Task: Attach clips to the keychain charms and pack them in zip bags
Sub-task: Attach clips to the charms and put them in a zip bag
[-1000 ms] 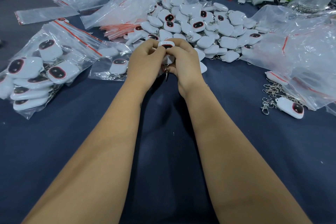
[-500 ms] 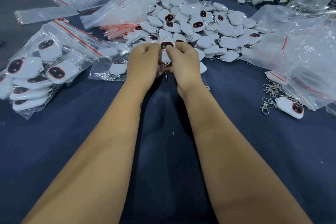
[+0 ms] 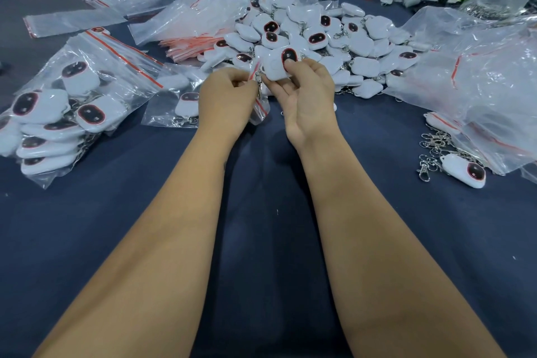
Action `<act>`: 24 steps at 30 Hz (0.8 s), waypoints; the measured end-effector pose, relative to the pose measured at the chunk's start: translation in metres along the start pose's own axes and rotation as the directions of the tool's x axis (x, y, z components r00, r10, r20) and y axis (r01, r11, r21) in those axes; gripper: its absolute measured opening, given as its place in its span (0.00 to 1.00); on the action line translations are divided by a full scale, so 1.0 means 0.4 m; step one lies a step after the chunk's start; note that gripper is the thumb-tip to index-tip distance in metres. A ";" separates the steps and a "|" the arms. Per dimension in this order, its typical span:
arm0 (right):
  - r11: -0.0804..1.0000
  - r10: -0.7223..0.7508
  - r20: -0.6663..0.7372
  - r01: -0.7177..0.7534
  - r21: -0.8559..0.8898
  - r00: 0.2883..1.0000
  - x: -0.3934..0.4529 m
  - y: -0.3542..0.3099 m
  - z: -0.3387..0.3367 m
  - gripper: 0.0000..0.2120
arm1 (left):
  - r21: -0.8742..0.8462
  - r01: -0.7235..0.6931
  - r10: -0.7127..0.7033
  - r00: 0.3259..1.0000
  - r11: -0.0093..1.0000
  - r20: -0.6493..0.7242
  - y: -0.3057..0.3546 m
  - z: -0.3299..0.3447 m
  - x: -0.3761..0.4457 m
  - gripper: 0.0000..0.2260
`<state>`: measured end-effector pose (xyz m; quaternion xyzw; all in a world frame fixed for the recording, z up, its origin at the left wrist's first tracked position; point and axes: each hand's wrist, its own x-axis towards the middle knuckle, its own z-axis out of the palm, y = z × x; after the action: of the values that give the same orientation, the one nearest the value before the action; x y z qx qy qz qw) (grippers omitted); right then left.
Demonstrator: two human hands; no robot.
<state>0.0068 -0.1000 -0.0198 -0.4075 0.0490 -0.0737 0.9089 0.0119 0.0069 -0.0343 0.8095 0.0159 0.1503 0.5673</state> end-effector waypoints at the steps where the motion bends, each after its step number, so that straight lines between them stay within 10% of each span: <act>1: 1.000 0.011 0.015 -0.010 -0.022 1.000 -0.002 0.002 0.002 0.10 | 0.005 -0.014 0.014 1.000 1.000 -0.003 0.001 -0.001 -0.002 0.07; 14: 0.818 -0.080 0.021 0.077 -0.570 0.997 -0.007 0.027 0.001 0.09 | -0.248 -0.073 0.030 0.984 0.966 -0.173 0.019 -0.007 -0.004 0.07; 24: 0.736 -0.126 0.191 0.221 -0.640 0.973 -0.012 0.036 0.008 0.10 | -0.179 -0.153 0.104 0.960 0.972 -0.259 0.019 -0.007 -0.007 0.06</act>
<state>0.0039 -0.0872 -0.0281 -0.7073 -0.0282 -0.1086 0.6980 0.0073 0.0065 -0.0272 0.7235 0.0188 0.2879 0.6272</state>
